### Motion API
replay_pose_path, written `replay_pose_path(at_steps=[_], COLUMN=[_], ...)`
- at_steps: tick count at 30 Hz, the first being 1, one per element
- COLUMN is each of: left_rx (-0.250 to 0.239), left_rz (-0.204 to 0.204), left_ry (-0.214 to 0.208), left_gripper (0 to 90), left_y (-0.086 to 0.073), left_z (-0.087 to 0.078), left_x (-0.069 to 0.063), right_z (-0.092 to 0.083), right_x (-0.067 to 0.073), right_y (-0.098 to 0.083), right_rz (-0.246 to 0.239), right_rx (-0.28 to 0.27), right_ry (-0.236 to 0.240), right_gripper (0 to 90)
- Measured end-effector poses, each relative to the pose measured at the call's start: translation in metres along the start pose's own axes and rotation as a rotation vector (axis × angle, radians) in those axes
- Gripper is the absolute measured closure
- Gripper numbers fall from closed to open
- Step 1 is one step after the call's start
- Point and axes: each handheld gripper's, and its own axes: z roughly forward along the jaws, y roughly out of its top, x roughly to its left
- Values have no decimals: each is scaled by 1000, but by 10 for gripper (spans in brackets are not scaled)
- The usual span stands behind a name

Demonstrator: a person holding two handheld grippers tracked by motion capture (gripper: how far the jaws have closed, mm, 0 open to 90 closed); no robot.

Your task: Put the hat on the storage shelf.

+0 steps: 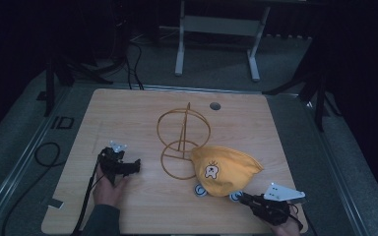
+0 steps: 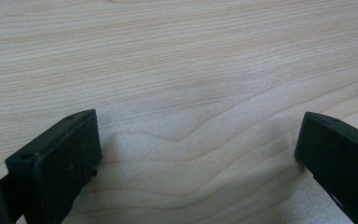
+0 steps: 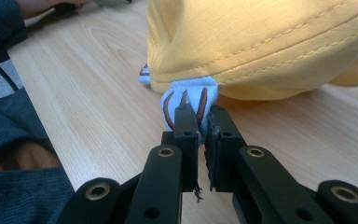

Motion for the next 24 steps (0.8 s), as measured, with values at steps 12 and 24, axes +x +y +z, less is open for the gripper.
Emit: replay_pose_path(at_steps=[12,24], left_rx=[0,-2], left_rz=[0,-2], left_ry=[0,0], left_gripper=[4,3], left_y=[0,0], left_z=[0,0], left_x=[0,0], right_z=[-7,-17], right_x=[-4,-4], right_y=[27,54], right_rz=[-52,-92], right_rx=[-26,-93], right_ry=[-9,-9], right_gripper=[842,844])
